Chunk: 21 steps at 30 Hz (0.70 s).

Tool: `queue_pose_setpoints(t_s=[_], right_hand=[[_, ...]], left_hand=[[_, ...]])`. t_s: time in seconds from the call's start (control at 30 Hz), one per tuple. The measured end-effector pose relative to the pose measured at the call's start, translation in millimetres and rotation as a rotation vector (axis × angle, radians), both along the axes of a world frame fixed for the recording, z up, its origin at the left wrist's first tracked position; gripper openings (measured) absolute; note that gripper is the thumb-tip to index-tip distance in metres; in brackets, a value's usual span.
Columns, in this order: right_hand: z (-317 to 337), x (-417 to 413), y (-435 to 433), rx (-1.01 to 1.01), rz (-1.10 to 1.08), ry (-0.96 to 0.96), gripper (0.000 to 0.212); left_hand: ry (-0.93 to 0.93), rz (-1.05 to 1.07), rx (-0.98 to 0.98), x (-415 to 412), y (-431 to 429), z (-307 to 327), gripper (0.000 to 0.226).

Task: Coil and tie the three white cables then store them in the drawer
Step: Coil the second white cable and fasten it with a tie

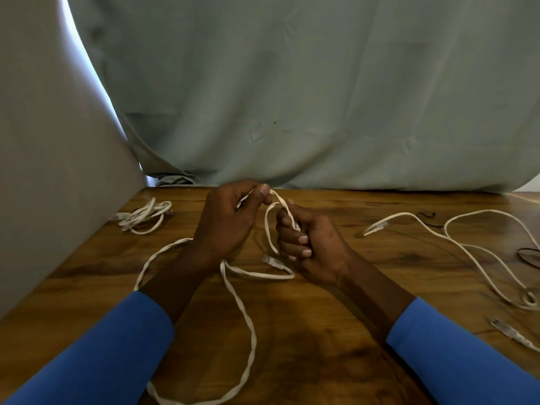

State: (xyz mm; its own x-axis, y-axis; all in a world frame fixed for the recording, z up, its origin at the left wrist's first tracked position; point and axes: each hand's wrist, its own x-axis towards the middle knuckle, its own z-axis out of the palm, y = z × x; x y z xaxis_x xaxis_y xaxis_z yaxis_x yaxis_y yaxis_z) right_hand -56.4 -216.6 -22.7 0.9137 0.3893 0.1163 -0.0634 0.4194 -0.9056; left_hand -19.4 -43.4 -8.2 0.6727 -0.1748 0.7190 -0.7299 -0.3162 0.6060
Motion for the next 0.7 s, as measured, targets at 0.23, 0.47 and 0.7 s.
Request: queue_pose_setpoints(t_s=[0.23,0.47,0.7], right_hand=[[2.5,-0.8,6.0,0.148,0.225,0.062,0.044],[-0.5,-1.7,10.6,0.106,0.115,0.107,0.038],[6.2,-3.8,8.3,0.162,0.16,0.084,0.044]], left_hand=[[0.143,-0.023,-0.111,10.6,-7.0,-15.0,0.034],[0.285,-0.042,-0.24,4.4,-2.9,-6.8,0.042],[0.481,-0.318,-0.108,-1.3,-10.4,-13.2,0.034]])
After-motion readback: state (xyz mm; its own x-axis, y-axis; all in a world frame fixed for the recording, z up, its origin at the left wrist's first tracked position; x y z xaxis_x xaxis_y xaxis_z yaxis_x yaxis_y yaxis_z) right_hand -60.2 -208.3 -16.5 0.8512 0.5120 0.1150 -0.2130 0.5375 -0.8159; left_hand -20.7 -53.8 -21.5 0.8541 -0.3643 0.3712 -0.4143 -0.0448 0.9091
